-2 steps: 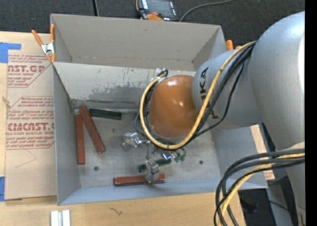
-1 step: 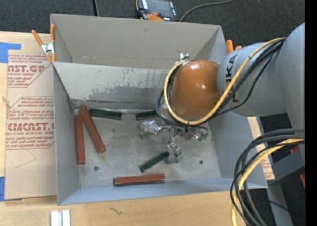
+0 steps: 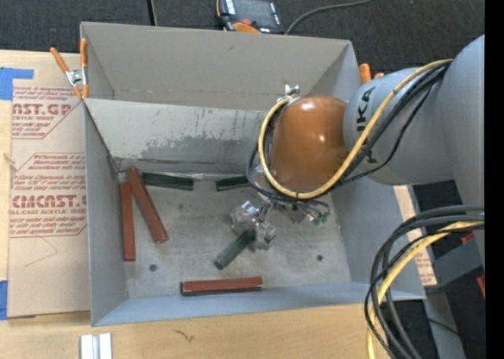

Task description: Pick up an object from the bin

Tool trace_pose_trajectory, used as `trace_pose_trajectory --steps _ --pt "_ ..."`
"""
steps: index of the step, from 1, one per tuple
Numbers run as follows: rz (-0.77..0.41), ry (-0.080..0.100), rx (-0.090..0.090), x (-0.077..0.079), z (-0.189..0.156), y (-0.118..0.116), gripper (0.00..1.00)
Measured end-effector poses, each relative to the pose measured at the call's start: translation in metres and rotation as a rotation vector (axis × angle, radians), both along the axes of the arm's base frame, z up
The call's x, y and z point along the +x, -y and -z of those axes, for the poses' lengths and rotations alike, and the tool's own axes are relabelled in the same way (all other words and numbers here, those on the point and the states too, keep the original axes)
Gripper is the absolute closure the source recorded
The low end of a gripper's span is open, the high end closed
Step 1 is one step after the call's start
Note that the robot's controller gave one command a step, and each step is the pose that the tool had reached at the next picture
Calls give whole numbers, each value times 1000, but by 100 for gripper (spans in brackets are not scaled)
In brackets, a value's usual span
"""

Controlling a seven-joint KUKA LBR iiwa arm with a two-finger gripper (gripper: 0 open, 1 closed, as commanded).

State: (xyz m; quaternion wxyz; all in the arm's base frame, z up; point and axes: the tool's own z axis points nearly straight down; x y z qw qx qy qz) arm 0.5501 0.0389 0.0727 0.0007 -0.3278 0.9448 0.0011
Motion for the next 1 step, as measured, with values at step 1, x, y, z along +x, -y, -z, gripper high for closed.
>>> trace_pose_trajectory --steps 1 --pt "-4 10 -1 7 -133 -5 100"
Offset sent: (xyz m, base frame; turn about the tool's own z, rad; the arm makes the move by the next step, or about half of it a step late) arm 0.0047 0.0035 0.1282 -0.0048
